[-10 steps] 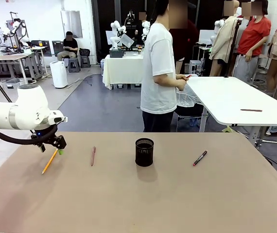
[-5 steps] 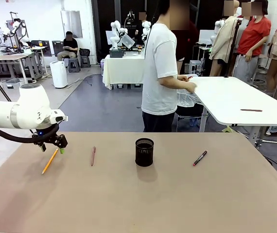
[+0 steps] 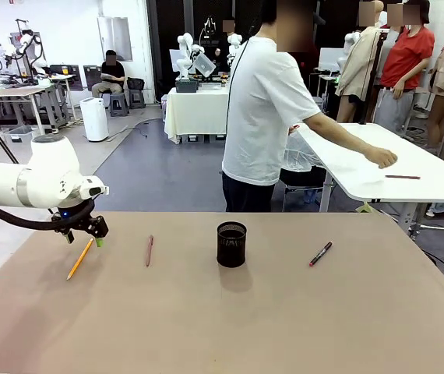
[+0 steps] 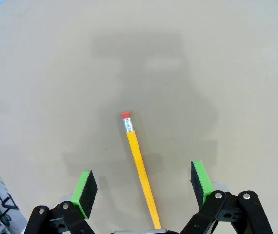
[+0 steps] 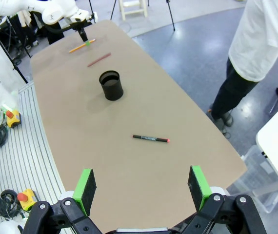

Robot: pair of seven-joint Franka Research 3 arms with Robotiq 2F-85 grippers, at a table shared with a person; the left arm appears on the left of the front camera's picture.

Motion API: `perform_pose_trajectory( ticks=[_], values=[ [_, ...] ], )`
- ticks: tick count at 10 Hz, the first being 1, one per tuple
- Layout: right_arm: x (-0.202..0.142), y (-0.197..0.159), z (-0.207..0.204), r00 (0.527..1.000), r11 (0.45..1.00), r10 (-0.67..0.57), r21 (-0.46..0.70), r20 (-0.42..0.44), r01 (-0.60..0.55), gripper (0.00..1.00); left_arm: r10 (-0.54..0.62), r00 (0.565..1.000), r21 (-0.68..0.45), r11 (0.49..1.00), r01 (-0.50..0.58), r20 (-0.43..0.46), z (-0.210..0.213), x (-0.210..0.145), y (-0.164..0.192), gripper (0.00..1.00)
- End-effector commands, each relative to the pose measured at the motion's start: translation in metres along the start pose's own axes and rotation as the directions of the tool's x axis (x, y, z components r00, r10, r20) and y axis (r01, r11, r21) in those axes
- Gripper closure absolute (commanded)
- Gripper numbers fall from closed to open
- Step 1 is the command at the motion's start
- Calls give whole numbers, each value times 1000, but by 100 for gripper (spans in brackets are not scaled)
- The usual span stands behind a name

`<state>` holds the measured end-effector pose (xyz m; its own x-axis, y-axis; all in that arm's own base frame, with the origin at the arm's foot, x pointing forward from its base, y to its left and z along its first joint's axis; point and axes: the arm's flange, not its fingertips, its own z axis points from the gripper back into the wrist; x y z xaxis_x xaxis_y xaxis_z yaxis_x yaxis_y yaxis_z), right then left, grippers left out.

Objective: Place the pens into the pen holder.
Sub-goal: Pick up a writing instrument from the table and place it into the Pen holder.

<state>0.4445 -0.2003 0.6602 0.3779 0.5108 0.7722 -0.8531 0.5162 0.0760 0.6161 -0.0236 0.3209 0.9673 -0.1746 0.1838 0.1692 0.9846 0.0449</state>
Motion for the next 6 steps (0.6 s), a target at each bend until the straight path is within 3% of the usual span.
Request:
perform_pose_trajectory(
  ticks=[1,5,6],
  values=[
    [0,3,-1,1000,1000,10,1,7,-10,0,2,1000,7,1000,-2,6,-7,3,2,0],
    [0,3,-1,1000,1000,10,1,7,-10,0,10,1000,-17,1000,-10,-18,-19,9,7,0],
    [0,3,-1,1000,1000,10,1,7,-10,0,8,1000,2,1000,-8,-4,-20,10,6,17]
  ],
)
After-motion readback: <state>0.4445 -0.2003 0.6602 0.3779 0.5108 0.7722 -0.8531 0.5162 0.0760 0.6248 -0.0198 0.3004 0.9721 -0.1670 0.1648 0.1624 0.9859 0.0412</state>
